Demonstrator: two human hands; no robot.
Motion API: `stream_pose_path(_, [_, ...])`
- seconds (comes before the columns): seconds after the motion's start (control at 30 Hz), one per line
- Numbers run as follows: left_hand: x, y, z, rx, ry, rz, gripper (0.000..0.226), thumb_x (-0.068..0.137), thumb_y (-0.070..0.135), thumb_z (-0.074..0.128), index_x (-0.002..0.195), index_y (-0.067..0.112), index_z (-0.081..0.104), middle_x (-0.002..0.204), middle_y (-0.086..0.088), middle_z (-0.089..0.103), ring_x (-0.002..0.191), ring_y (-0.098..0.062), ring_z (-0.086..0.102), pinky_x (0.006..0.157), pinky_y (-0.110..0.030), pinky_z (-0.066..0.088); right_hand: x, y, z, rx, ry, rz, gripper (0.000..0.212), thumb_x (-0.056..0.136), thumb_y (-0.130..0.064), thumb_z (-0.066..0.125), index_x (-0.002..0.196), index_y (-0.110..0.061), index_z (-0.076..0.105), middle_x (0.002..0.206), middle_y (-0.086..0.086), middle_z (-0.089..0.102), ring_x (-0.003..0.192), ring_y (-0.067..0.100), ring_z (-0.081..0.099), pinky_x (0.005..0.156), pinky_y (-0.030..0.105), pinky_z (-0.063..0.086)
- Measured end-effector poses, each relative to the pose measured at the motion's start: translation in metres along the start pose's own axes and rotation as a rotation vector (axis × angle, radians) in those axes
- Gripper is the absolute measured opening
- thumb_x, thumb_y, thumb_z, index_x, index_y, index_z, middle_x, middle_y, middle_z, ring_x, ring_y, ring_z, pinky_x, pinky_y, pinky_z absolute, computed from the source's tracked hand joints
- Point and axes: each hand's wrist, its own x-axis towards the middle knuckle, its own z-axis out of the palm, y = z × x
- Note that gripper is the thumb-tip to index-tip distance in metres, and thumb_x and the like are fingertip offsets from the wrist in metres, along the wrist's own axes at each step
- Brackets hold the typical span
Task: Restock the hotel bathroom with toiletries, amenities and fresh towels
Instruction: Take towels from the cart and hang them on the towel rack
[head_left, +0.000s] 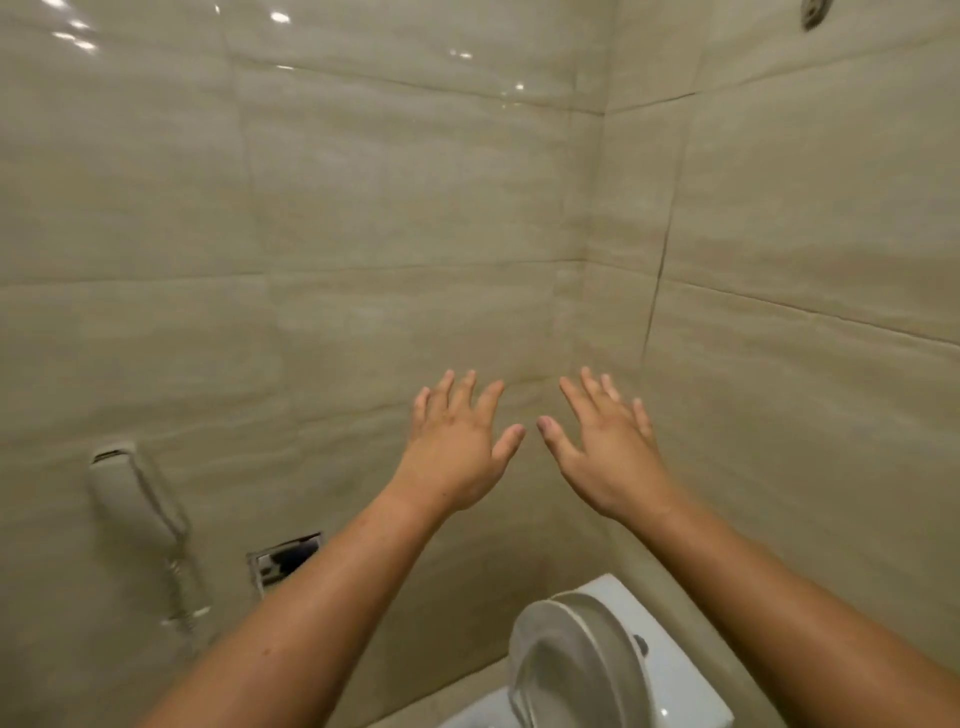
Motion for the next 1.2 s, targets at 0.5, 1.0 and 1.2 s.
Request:
stream_pose_path(0.5, [-0.205, -0.06, -0.026, 0.159, 0.022, -0.593, 0.07, 0.104, 0.066, 0.03, 0.164, 0.031, 0.021, 0.173, -0.007, 0.015, 0.16, -0.028, 0.002, 0.128, -0.049, 0.001, -0.078, -0.118, 0.08, 0.234, -0.311, -0.507, 0.071, 0.103, -0.064, 0.029, 0.163, -0.028, 0.021, 0.173, -0.001, 0.005, 0.159, 0.017, -0.003, 0.127, 0.048, -0.003])
stream_pose_path(1.0, [-0.479, 0.036, -0.091, 0.312, 0.051, -1.149, 0.067, 0.106, 0.062, 0.027, 0.164, 0.031, 0.018, 0.173, -0.007, 0.013, 0.16, -0.028, -0.002, 0.129, -0.051, -0.002, -0.293, -0.204, 0.054, 0.427, -0.577, -1.037, 0.072, 0.102, -0.066, 0.021, 0.164, -0.03, 0.015, 0.173, -0.003, 0.001, 0.159, 0.015, -0.007, 0.126, 0.048, -0.008])
stream_pose_path(1.2, [-0.575, 0.059, -0.131, 0.355, 0.089, -1.304, 0.067, 0.106, 0.062, 0.026, 0.164, 0.03, 0.016, 0.174, -0.008, 0.012, 0.16, -0.028, -0.003, 0.129, -0.052, -0.002, -0.38, -0.254, 0.025, 0.485, -0.624, -1.214, 0.081, 0.095, -0.072, 0.012, 0.164, -0.028, 0.017, 0.173, -0.002, 0.002, 0.159, 0.015, -0.007, 0.127, 0.049, -0.005])
